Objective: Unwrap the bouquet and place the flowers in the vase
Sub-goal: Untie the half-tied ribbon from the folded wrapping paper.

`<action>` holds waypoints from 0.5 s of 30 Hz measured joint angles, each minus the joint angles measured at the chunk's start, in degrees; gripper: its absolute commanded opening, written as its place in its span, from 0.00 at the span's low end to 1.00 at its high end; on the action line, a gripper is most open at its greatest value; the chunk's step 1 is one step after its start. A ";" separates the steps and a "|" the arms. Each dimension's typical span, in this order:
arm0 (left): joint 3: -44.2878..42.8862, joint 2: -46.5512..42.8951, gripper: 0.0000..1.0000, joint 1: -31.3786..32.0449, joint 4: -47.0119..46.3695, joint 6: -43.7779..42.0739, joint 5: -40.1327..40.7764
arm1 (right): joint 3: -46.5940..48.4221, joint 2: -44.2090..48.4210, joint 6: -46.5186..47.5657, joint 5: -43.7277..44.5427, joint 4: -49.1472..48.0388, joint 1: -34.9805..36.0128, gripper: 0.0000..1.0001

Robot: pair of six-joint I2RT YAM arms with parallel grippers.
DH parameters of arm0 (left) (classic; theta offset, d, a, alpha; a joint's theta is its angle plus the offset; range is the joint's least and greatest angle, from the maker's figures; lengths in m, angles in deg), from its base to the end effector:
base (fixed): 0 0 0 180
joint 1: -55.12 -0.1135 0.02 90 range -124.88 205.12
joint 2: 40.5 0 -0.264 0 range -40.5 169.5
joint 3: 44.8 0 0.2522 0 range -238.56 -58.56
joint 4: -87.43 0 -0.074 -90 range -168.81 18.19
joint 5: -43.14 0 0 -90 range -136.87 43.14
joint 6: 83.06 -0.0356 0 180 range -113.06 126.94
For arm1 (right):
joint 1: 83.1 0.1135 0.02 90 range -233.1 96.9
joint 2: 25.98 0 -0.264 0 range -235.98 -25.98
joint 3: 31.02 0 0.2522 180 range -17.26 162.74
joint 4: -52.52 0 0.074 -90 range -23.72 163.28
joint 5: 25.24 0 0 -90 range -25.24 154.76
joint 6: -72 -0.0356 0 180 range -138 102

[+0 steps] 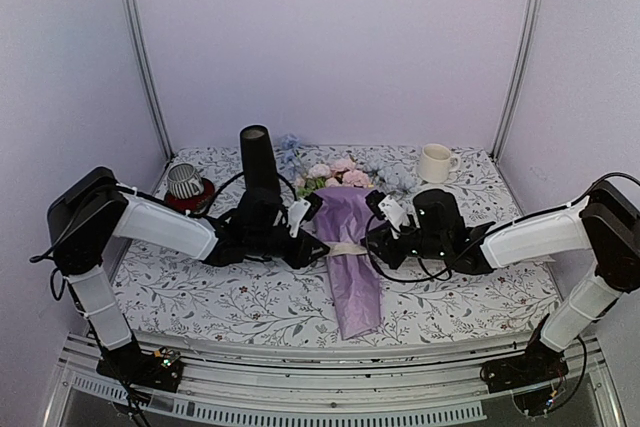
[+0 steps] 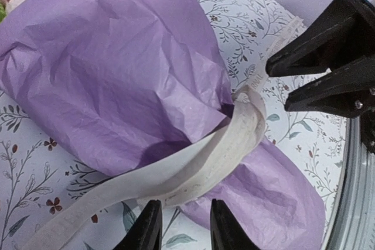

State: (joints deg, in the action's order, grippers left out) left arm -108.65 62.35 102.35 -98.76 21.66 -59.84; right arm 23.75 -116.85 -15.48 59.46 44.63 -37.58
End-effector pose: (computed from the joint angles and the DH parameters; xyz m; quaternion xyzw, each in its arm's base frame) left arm 0.2427 -0.2741 0.1533 0.2961 0.8224 -0.3298 0.3567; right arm 0.2248 0.2336 0.1771 -0.3706 0.7733 0.2249 0.4627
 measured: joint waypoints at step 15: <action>-2.71 3.32 0.52 0.13 0.59 -1.46 -2.89 | -1.75 0.83 3.67 -2.10 3.21 0.02 0.32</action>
State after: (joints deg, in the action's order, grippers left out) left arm -111.36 65.67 102.48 -98.17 20.19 -62.72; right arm 22.00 -116.02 -11.81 57.36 47.84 -37.56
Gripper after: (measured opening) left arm 0.540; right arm 0.319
